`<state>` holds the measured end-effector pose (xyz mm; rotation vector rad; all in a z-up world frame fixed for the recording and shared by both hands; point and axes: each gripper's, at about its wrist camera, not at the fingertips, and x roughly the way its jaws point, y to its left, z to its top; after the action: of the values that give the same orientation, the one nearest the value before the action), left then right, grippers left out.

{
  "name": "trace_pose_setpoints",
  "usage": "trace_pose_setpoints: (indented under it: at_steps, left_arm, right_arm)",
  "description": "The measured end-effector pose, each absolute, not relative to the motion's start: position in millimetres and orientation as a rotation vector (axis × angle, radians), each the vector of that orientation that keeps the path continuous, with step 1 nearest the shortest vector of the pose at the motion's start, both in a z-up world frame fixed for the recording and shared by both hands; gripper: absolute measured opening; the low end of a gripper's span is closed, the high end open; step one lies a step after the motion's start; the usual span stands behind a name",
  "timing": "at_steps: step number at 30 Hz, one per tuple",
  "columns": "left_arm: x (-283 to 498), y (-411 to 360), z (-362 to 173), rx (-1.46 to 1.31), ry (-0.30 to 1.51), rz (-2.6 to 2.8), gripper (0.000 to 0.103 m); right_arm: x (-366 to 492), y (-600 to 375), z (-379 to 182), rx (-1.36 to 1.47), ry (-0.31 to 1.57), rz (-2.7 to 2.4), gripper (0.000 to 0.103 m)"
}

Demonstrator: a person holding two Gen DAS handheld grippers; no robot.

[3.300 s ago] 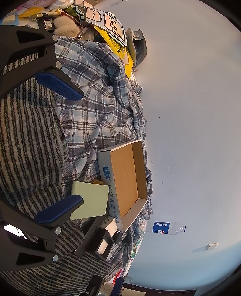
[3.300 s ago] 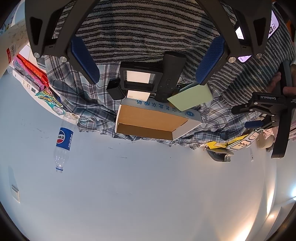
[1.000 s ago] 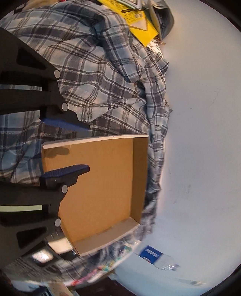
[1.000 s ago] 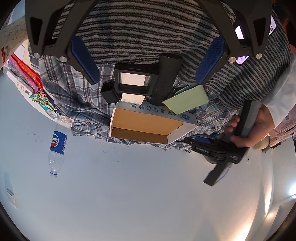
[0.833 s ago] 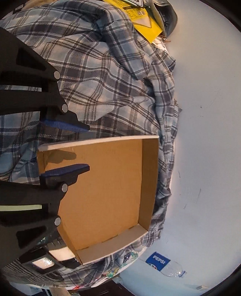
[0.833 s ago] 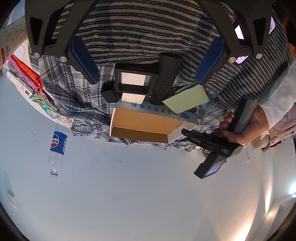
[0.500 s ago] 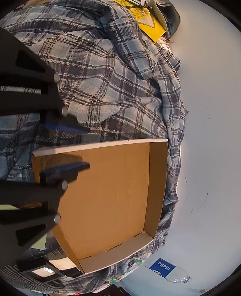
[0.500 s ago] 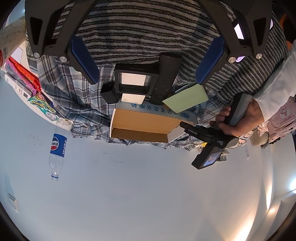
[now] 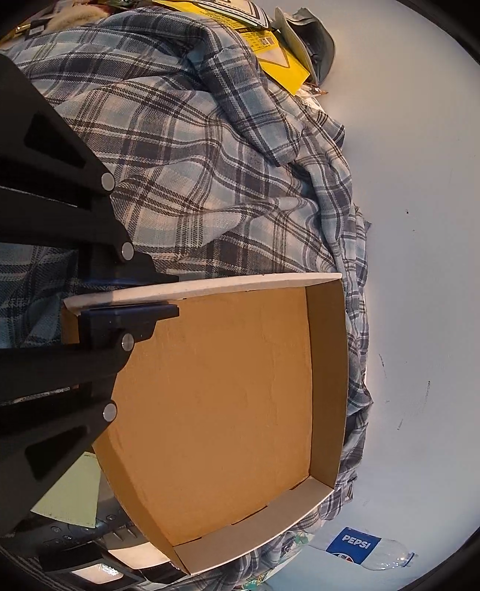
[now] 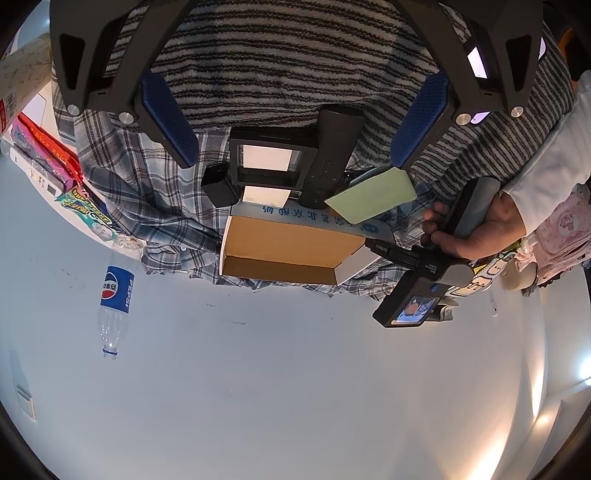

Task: Organize rigid objects
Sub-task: 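Reach the right gripper to the black square frame and grasp it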

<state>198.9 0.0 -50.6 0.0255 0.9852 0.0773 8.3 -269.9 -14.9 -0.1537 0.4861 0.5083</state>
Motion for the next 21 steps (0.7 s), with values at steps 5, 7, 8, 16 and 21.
trace_pose_setpoints:
  at_steps: [5,7,8,16,21]
  left_arm:
    - [198,0,-51,0.021,0.985,0.074,0.010]
    - [199,0,-51,0.018,0.986,0.073,0.010]
    - [198,0,-51,0.018,0.986,0.073,0.010]
    - [198,-1,-51,0.023,0.984,0.076,0.010]
    - [198,-1,-51,0.022,0.984,0.075,0.010]
  right_arm:
    - [17,-268,-18,-0.154,0.531,0.503,0.103]
    - [22,-266,-21,-0.155,0.561,0.501,0.103]
    - [24,-265,-22,-0.156,0.576,0.498,0.103]
    - [27,-264,-26,-0.173,0.602,0.432,0.103]
    - [27,-264,-22,-0.170,0.602,0.416,0.103]
